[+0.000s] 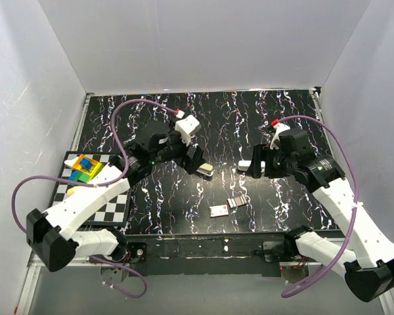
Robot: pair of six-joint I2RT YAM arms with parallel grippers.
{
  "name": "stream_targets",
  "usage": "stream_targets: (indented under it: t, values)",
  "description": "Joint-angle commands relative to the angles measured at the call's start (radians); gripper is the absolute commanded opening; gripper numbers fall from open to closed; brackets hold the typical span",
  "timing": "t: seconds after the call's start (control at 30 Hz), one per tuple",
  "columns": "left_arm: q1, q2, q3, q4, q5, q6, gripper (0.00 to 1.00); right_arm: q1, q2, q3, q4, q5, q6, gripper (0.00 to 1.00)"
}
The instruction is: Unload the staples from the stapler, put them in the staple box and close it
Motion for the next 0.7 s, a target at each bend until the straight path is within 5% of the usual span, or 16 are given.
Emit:
stream_targets:
  t: [0.0, 0.13, 0.27, 0.43, 0.57, 0.67]
  values:
    - [0.002, 0.080, 0.031, 0.039, 0.011, 0.026, 0.98, 0.037, 0.017, -0.023, 0.079, -0.026, 0.037, 0.81]
    - [0.013, 0.189, 0.078, 0.045, 0.005, 0.014, 0.94, 0.069, 0.041, -0.063, 0.132, -0.040, 0.069, 0.68]
    - [0.038, 0.271, 0.106, 0.081, -0.003, -0.022, 0.79, 0.100, 0.083, -0.090, 0.181, -0.032, 0.117, 0.42]
    - [0.070, 0.355, 0.135, 0.127, -0.021, -0.049, 0.36, 0.135, 0.136, -0.122, 0.266, -0.037, 0.178, 0.01]
    - [0.094, 0.419, 0.163, 0.137, -0.015, -0.100, 0.03, 0.161, 0.184, -0.124, 0.324, -0.041, 0.212, 0.01]
    - [0.105, 0.467, 0.180, 0.144, -0.018, -0.121, 0.00, 0.184, 0.221, -0.127, 0.376, -0.040, 0.239, 0.01]
